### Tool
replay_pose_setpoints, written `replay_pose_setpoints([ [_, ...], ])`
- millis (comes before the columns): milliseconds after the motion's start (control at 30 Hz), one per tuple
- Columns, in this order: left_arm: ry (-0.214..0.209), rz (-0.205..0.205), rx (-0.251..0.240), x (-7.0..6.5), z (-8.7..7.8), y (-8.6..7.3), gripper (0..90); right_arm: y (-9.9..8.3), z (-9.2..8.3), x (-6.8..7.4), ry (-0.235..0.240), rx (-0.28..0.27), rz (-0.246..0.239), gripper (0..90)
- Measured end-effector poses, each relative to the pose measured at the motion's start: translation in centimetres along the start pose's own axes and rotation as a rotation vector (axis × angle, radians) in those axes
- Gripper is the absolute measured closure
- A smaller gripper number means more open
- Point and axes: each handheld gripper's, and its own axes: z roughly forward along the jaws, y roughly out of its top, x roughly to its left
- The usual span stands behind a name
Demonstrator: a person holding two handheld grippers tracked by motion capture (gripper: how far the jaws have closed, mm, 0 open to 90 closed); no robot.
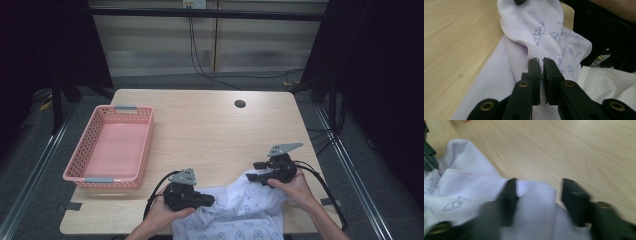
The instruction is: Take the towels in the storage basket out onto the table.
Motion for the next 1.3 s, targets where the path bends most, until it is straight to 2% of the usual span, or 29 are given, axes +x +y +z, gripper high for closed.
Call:
replay_pose_setpoints([
  [33,-0.001,-0.002,-0.002,0.0,0.0,0.0,86.4,-0.1,0.1,0.0,0.015,0.003,-0.007,68.7],
  [67,-0.003,-0.001,-0.005,0.0,-0.1,0.0,86.4,-0.2,0.0,0.1,0.01,-0.002,-0.012,75.2],
  [133,-0.002,-0.007,-0.021,0.1,-0.4,0.1,85.2,0.1,-0.5,0.4,0.0,-0.04,-0.023,83.8],
  [200,0.032,-0.014,-0.036,0.3,-0.7,0.3,77.2,0.8,-1.7,0.6,-0.012,-0.11,-0.025,84.4],
  [300,0.092,-0.031,-0.075,1.0,-1.3,1.4,62.3,2.2,-2.7,0.7,0.0,-0.173,-0.041,84.2],
  [433,0.117,-0.041,-0.148,2.4,-0.9,3.6,46.3,4.3,-2.5,1.5,0.031,-0.191,-0.079,83.4],
  [500,0.136,-0.043,-0.179,3.2,-0.3,4.6,42.6,5.1,-2.0,2.0,0.063,-0.193,-0.1,81.3],
  [533,0.119,-0.05,-0.195,3.7,0.3,5.0,40.8,5.4,-1.7,2.3,0.072,-0.19,-0.111,79.7],
  [567,0.121,-0.066,-0.198,3.9,0.6,5.1,40.8,5.7,-1.3,2.5,0.086,-0.199,-0.112,78.6],
  [600,0.14,-0.083,-0.178,4.3,1.3,5.2,41.6,5.9,-1.1,2.5,0.097,-0.202,-0.113,75.9],
  [633,0.124,-0.087,-0.163,4.6,1.7,5.1,45.1,6.0,-0.8,2.6,0.1,-0.207,-0.107,70.2],
  [667,0.111,-0.092,-0.157,5.1,2.2,4.9,52.8,6.1,-0.7,2.6,0.106,-0.207,-0.103,67.1],
  [700,0.121,-0.089,-0.166,5.2,2.4,4.7,73.6,6.1,-0.7,2.6,0.1,-0.203,-0.102,62.5],
  [767,0.103,-0.099,-0.161,5.4,2.5,4.3,90.0,5.9,-1.2,2.4,0.079,-0.216,-0.087,57.6],
  [800,0.123,-0.084,-0.136,5.3,2.4,4.2,90.0,5.7,-1.5,2.3,0.075,-0.222,-0.086,55.8],
  [867,0.134,-0.081,-0.118,5.3,1.9,4.1,90.0,5.3,-2.5,1.9,0.042,-0.238,-0.07,52.8],
  [933,0.139,-0.088,-0.124,5.4,1.4,3.9,90.0,4.6,-3.5,1.0,0.013,-0.249,-0.051,52.6],
  [1000,0.133,-0.104,-0.116,5.8,1.5,3.7,89.7,3.7,-4.2,0.3,-0.011,-0.24,-0.03,52.7],
  [1067,0.157,-0.137,-0.109,6.3,2.3,3.7,68.9,2.5,-4.7,-0.5,-0.028,-0.23,-0.005,54.9],
  [1100,0.153,-0.151,-0.108,6.7,2.8,3.8,61.0,2.1,-4.8,-0.7,-0.037,-0.224,0.003,55.6],
  [1200,0.135,-0.152,-0.092,7.2,4.6,4.5,43.8,0.6,-4.9,-1.8,-0.079,-0.198,0.029,58.2],
  [1267,0.139,-0.14,-0.08,7.1,5.6,4.8,41.8,0.2,-4.7,-2.4,-0.102,-0.181,0.038,58.9],
  [1300,0.145,-0.138,-0.06,7.1,6.1,4.9,43.7,0.1,-4.6,-2.7,-0.103,-0.179,0.045,58.9],
])
